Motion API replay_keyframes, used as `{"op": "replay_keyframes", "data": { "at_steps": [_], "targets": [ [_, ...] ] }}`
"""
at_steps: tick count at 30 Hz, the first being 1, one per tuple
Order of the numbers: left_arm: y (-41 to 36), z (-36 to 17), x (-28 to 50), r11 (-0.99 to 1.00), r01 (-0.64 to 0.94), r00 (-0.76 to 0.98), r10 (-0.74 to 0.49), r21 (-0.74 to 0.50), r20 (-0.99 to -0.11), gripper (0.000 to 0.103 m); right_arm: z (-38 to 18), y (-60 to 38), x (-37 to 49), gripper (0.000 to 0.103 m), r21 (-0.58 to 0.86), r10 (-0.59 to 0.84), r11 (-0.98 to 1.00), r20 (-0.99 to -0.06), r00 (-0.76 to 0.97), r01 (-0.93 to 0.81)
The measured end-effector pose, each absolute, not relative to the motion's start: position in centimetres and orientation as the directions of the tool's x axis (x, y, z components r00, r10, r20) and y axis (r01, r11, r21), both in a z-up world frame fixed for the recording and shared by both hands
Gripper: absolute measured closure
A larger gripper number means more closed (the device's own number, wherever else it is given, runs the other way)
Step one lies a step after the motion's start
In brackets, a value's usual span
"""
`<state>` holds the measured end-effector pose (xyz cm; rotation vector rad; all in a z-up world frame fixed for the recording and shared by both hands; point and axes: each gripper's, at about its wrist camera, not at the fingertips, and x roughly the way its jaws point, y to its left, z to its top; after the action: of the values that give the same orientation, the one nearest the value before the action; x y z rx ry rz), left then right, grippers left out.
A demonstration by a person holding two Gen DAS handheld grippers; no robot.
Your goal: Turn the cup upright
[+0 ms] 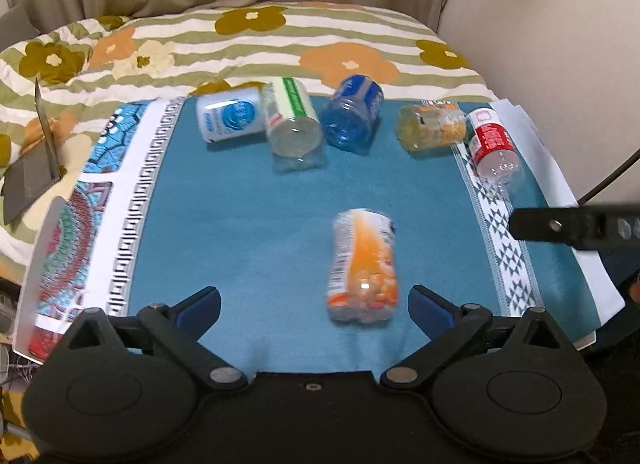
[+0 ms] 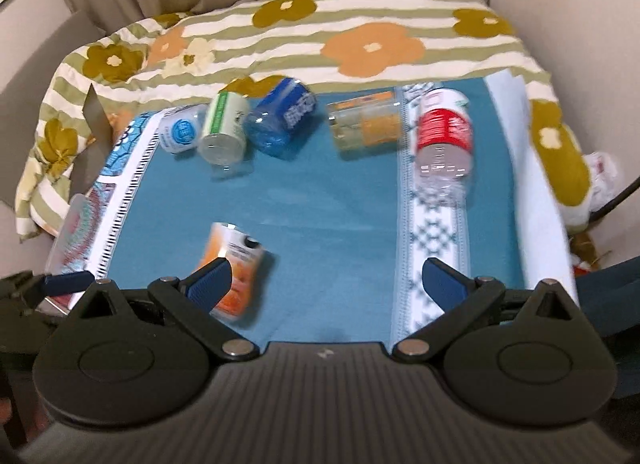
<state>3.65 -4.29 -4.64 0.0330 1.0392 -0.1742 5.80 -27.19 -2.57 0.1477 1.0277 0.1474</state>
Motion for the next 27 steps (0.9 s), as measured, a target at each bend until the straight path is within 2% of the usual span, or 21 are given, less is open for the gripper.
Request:
{"op": "replay_keyframes", "data": {
  "at_steps": [5, 9, 19, 21, 23, 27],
  "targets": [
    [-0.7, -4.4, 3.4, 0.984, 0.168, 0.517, -0.138, -0.058, -0.845, 0.001, -4.5, -24.4, 8.4, 0.000, 0.254, 0.237, 0.967, -0.873, 0.427, -0.018],
    [2.3, -4.8, 3.4, 0.979, 0.175, 0.512, -0.183, -0.107, -0.839, 0.001, -6.6, -22.4, 10.4, 0.000, 0.294, 0.267, 0.956, -0.889, 0.372, 0.018],
    [6.9, -6.7, 4.6, 0.978, 0.182, 0.479, -0.178, -0.101, -0.860, 0.001, -11.4, -19.8, 14.3, 0.000, 0.319, 0.270, 0.939, -0.917, 0.295, 0.131],
    [7.4, -7.0, 4.9, 0.977, 0.187, 0.472, -0.180, -0.101, -0.863, 0.001, -12.0, -19.9, 14.6, 0.002, 0.334, 0.279, 0.929, -0.916, 0.290, 0.160],
    [7.7, -7.3, 5.3, 0.976, 0.195, 0.467, -0.183, -0.100, -0.865, 0.001, -12.3, -20.0, 14.9, 0.009, 0.341, 0.283, 0.923, -0.916, 0.285, 0.179],
    [8.0, -7.6, 5.9, 0.972, 0.208, 0.459, -0.196, -0.110, -0.867, 0.001, -12.9, -19.8, 15.0, 0.014, 0.330, 0.273, 0.924, -0.923, 0.271, 0.194]
  ]
}}
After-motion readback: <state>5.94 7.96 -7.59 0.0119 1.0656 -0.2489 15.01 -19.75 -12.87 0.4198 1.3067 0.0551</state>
